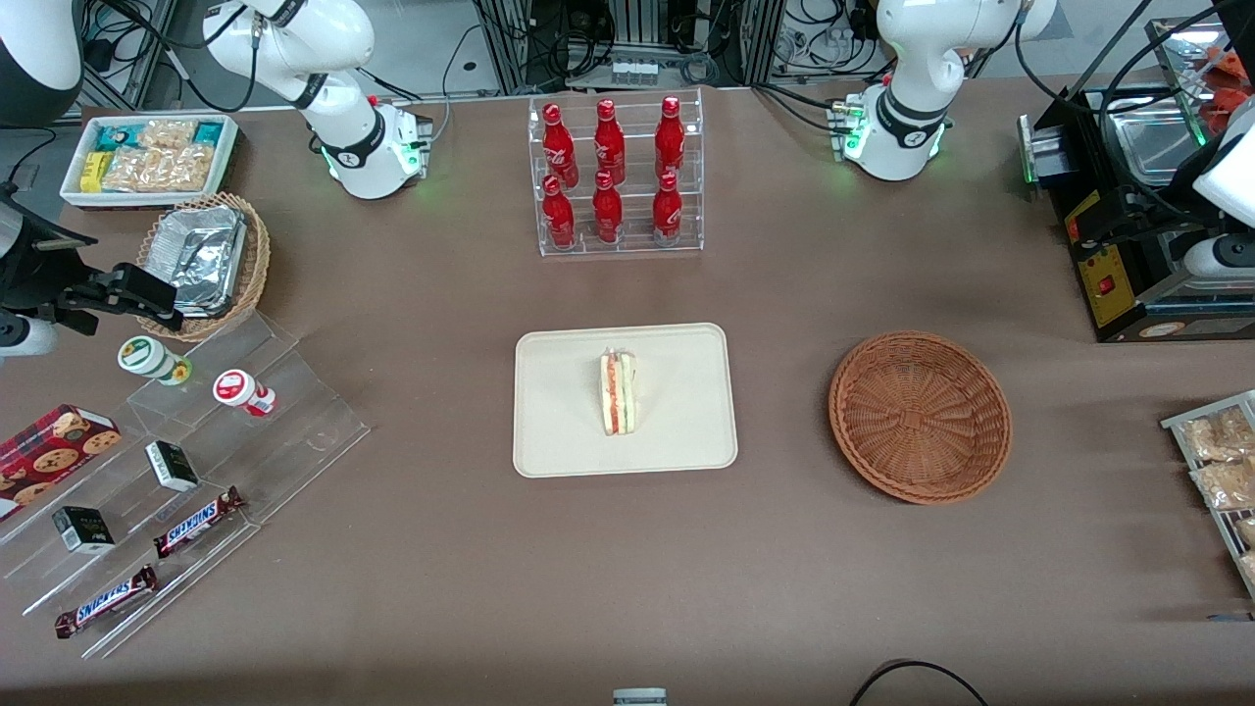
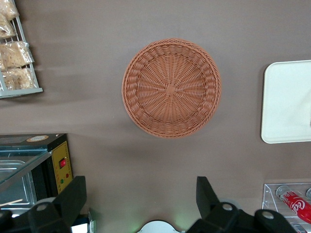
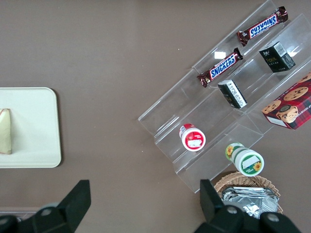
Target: Place sandwich from basket to tray
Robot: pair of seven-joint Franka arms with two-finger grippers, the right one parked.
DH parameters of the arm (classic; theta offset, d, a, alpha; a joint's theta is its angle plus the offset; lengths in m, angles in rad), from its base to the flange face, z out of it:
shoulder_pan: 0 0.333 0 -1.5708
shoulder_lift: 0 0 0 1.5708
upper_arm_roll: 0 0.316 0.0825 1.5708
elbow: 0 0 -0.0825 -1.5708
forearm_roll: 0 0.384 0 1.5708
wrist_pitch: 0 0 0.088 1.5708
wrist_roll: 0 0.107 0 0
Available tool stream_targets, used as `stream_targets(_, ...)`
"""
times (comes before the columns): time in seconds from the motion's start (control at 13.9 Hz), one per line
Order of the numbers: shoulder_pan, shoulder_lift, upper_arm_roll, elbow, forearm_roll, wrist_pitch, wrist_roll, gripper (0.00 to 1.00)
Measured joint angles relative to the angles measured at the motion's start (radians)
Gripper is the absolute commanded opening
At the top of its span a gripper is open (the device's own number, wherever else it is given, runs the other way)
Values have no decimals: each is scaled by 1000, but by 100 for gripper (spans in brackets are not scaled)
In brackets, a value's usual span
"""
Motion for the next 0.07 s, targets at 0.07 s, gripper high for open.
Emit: stream_targets(0.07,0,0,0,-1,0,0,0,100)
